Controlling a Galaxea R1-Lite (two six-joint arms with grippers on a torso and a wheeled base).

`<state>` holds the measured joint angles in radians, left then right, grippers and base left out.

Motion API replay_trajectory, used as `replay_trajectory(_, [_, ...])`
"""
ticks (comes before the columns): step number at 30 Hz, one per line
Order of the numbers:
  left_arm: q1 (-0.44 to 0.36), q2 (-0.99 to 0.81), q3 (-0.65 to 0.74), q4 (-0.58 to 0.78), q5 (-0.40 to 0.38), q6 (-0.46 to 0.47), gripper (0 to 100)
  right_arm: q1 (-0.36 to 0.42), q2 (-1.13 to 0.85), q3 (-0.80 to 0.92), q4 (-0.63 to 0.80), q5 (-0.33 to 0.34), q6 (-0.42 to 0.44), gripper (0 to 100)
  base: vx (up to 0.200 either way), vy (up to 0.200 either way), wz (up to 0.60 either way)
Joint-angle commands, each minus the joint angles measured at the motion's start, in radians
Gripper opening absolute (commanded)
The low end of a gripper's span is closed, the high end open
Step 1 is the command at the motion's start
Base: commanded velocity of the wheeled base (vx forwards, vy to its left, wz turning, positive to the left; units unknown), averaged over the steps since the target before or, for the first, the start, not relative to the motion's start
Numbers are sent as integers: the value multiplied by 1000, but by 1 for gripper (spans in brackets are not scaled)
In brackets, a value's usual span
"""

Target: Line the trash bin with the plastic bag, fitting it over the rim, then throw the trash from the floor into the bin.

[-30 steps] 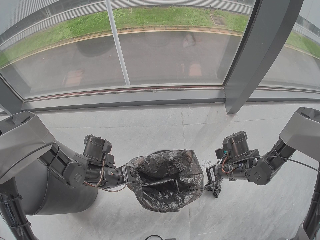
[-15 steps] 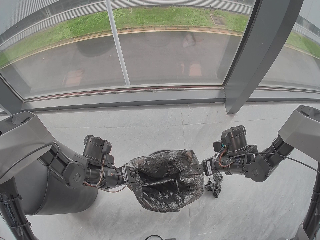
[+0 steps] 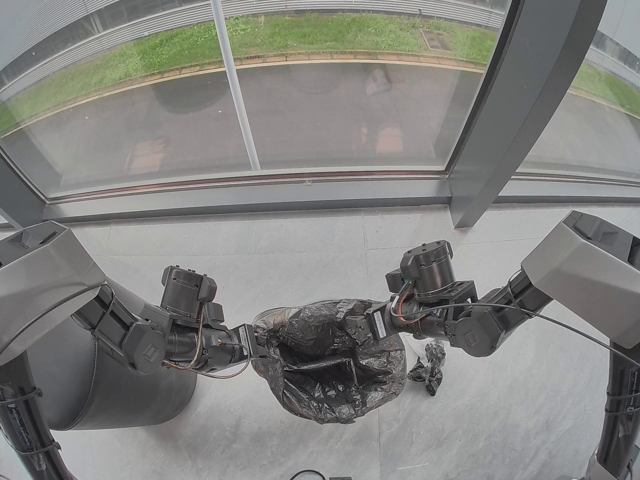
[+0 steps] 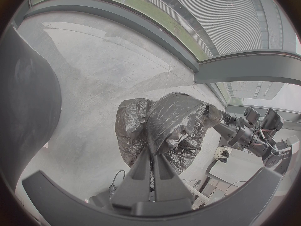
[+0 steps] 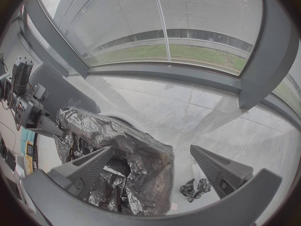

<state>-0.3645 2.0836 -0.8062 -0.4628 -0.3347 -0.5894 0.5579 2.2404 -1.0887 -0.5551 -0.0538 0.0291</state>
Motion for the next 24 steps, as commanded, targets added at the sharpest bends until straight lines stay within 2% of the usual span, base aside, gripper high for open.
replay_trajectory(1, [6, 0, 4, -8, 0, 0, 0, 16, 71, -77, 18, -8, 0, 100, 0, 0, 0])
replay_trajectory(14, [16, 3, -5, -10, 2, 5, 0, 14, 125, -204, 23, -24, 0, 100, 0, 0, 0])
replay_trajectory(19, [44, 7, -8, -10, 2, 89, 0, 8, 146, -264, 27, -31, 0, 100, 0, 0, 0])
replay_trajectory(24, [70, 9, -28, -10, 2, 97, 0, 2, 156, -293, 27, -52, 0, 100, 0, 0, 0])
